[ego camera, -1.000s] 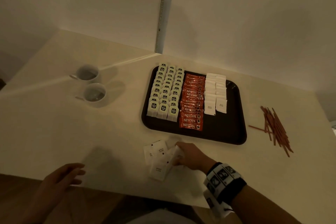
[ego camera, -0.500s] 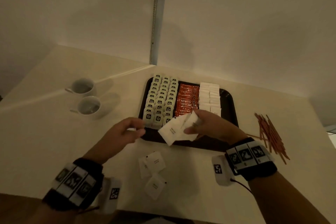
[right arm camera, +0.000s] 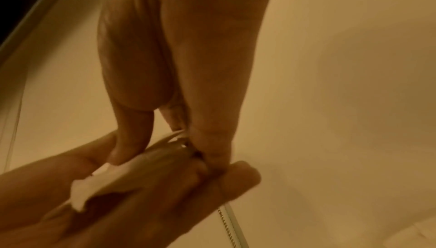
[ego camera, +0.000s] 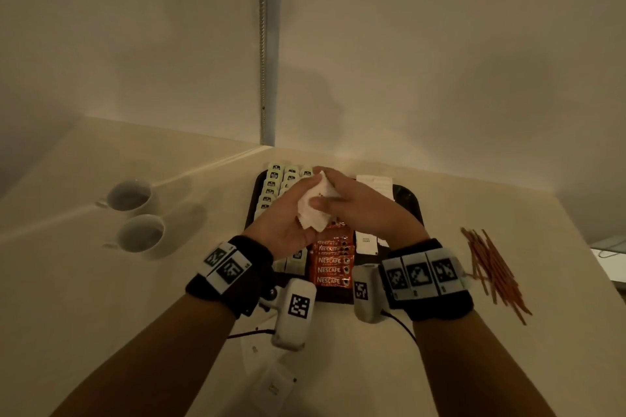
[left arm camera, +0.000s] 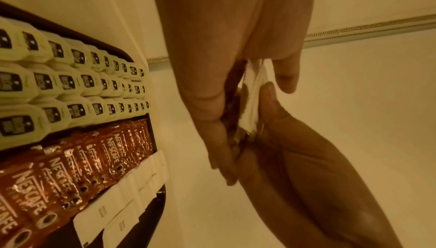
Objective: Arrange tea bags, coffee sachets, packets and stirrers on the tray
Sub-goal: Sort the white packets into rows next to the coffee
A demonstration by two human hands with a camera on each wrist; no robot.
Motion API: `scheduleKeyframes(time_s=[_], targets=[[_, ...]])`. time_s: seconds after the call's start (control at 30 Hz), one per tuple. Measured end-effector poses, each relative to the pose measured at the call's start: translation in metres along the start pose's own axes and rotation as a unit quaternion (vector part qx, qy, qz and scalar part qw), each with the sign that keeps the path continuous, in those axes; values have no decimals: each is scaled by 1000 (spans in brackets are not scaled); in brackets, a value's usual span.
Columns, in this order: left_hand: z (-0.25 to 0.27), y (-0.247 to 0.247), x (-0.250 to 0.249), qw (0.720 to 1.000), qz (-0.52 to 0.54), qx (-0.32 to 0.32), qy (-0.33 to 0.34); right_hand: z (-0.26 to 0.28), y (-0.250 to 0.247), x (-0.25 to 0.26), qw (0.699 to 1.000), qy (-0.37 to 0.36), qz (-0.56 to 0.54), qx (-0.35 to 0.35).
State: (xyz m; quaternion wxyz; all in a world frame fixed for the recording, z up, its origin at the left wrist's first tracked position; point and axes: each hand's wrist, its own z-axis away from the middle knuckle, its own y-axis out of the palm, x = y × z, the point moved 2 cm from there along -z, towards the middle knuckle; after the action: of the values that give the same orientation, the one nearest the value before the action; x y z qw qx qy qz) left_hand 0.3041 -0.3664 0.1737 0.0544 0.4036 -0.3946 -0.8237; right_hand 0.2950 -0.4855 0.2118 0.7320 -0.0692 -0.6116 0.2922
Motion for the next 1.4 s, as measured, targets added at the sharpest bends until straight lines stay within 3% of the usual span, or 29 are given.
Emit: scheduleKeyframes(time_s=[0.13, 0.3, 0.43, 0.63, 0.73, 0.8, 0.87, 0.97, 1.07, 1.27, 1.4], targets=[[-8, -2, -1, 999, 16, -27, 2, -6, -12, -13, 981, 9, 184, -56], [-16, -2, -3, 996, -46, -73, 17, 6, -28, -23, 987, -24, -11, -159], [-21, -3, -3, 986, -142, -87, 18, 9, -24, -28, 987, -65, 29, -142], [-23, 1, 1, 992, -117, -50, -20, 3, -23, -38, 990, -59, 19, -130], [-19, 0, -1, 991, -126, -30, -20, 3, -26, -43, 982, -48, -28, -178], [-18, 1, -4, 992, -119, -31, 3, 4, -28, -48, 972, -37, -80, -216], [-20, 2, -9, 988, -138, -43, 60, 4, -28, -53, 952, -24, -203, -228], [-22, 8, -16, 964, -204, -61, 158, 5, -24, -56, 874, -10, -440, -204], [-25, 10, -21, 936, -255, -94, 224, 3, -17, -55, 827, -10, -531, -185], [-26, 9, -24, 898, -320, -148, 263, 0, -8, -56, 835, 1, -514, -197], [-28, 6, -21, 900, -317, -170, 244, 1, -8, -59, 849, -3, -483, -213]])
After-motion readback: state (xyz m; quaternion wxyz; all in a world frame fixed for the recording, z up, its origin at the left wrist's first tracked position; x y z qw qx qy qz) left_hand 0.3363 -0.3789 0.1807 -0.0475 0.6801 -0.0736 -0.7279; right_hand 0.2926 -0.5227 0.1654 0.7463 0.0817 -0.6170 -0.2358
